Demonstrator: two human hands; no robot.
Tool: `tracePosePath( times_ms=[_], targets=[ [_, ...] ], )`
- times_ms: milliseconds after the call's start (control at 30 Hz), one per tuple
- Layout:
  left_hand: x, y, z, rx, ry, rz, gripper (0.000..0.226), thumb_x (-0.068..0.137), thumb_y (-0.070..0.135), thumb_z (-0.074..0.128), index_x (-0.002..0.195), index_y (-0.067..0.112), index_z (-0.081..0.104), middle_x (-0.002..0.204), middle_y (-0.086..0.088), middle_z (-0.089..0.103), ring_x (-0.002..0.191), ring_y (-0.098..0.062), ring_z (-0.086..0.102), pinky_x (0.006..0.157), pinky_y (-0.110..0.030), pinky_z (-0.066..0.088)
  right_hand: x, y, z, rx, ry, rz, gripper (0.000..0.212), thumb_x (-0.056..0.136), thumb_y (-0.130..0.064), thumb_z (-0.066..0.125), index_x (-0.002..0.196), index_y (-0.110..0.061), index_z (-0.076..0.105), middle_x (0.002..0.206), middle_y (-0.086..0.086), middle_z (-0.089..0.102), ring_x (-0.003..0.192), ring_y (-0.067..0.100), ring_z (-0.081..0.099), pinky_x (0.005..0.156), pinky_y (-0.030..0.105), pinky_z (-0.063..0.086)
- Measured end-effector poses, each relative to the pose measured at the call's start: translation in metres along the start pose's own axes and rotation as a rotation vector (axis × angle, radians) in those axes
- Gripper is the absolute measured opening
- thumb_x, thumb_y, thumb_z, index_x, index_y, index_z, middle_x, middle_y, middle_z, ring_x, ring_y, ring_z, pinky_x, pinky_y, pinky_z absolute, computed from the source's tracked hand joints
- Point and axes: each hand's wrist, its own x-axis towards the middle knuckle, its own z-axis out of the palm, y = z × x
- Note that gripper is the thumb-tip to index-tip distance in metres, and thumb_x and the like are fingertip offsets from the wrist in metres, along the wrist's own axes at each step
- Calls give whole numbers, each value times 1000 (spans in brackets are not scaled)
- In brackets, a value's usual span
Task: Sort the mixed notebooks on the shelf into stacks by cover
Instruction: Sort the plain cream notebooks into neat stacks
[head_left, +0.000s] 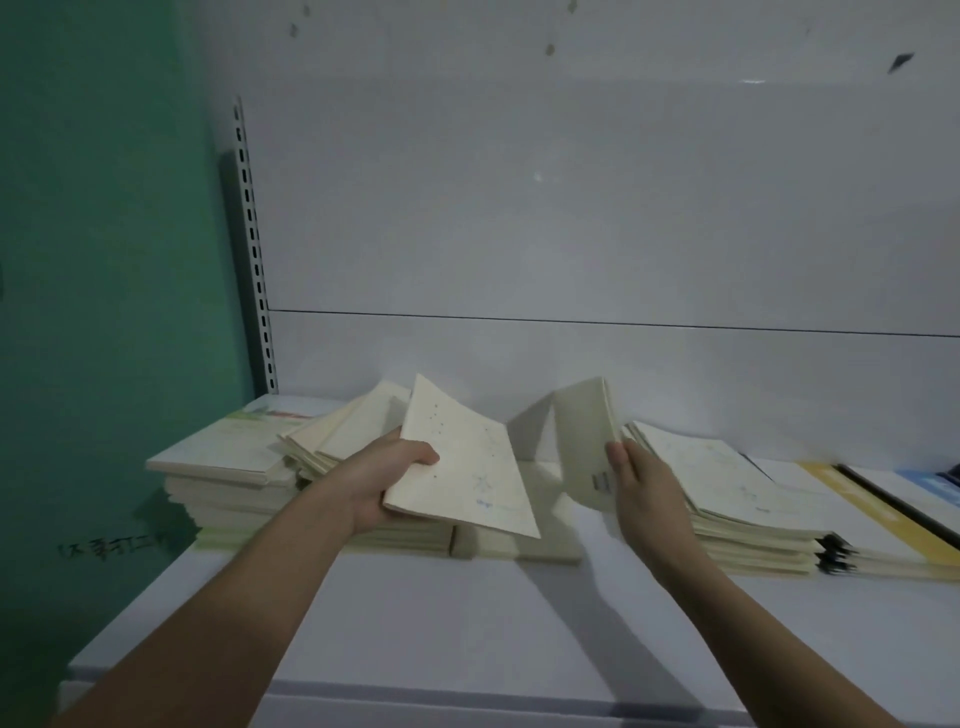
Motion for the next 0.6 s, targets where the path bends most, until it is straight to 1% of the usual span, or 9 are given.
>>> tracePosePath(
  times_ms=[67, 133, 200, 300, 367, 433, 467, 533, 600],
  targets=[
    [2, -4, 8, -62, -25, -23, 28, 100, 22, 52, 127, 17, 55, 102, -9, 72, 89, -25, 69, 62, -35, 58, -8, -14, -1, -12, -13, -95, 30, 103, -33, 38, 81, -24, 56, 71, -5, 55, 65, 15, 51, 56, 19, 35],
    [3, -5, 16, -95, -75, -52, 37, 94, 45, 56, 120, 19, 61, 103, -9, 75, 92, -27, 71, 74, -40, 58, -19, -21, 1, -91, -95, -245, 29, 102, -38, 38, 110, -30, 65, 79, -10, 62, 69, 11, 54, 59, 10, 37],
    [5, -4, 24, -119, -112, -76, 48, 86, 55, 62, 116, 17, 65, 106, -11, 74, 95, -27, 71, 75, -41, 59, -29, -22, 6, -224, -204, -457, 40, 100, -48, 32, 128, -36, 60, 103, -9, 70, 87, 11, 63, 69, 8, 39],
    [5, -5, 31, -132, -104, -88, 44, 84, 31, 73, 121, 8, 64, 106, -14, 73, 87, -27, 72, 62, -36, 59, -34, -11, 12, -331, -339, -648, 44, 100, -52, 34, 133, -36, 56, 131, -13, 61, 114, 11, 61, 88, 18, 45],
    [5, -5, 28, -103, -44, -73, 37, 87, 10, 67, 123, 5, 61, 106, -15, 73, 86, -26, 71, 62, -38, 60, -33, -6, 11, -203, -423, -586, 44, 97, -58, 35, 131, -40, 57, 133, -20, 58, 120, 1, 56, 98, 19, 44],
    [5, -2, 22, -88, -8, -35, 37, 87, 2, 62, 124, 7, 59, 105, -13, 73, 88, -26, 71, 65, -37, 60, -29, -7, 8, 91, -439, -286, 42, 98, -58, 32, 124, -42, 61, 126, -25, 60, 116, -6, 54, 95, 17, 44],
    [5, 1, 19, -80, 4, -7, 37, 87, 2, 62, 123, 9, 59, 105, -12, 73, 89, -25, 71, 66, -37, 60, -26, -3, 9, 162, -366, -155, 40, 101, -51, 31, 121, -39, 63, 120, -23, 62, 112, -6, 55, 90, 14, 43],
    [2, 9, 13, -70, 34, 49, 37, 87, 2, 61, 122, 13, 58, 106, -10, 73, 90, -25, 72, 69, -39, 59, -19, 7, 16, 21, -233, -41, 35, 104, -37, 34, 116, -25, 65, 114, -11, 65, 109, 7, 59, 82, 19, 42],
    [0, 15, 7, -75, 79, 86, 39, 87, 3, 61, 124, 13, 56, 110, -12, 72, 95, -27, 70, 79, -42, 57, -18, 13, 24, -214, -332, -72, 34, 100, -38, 44, 123, -19, 61, 125, -2, 62, 116, 17, 56, 89, 27, 42]
  ],
)
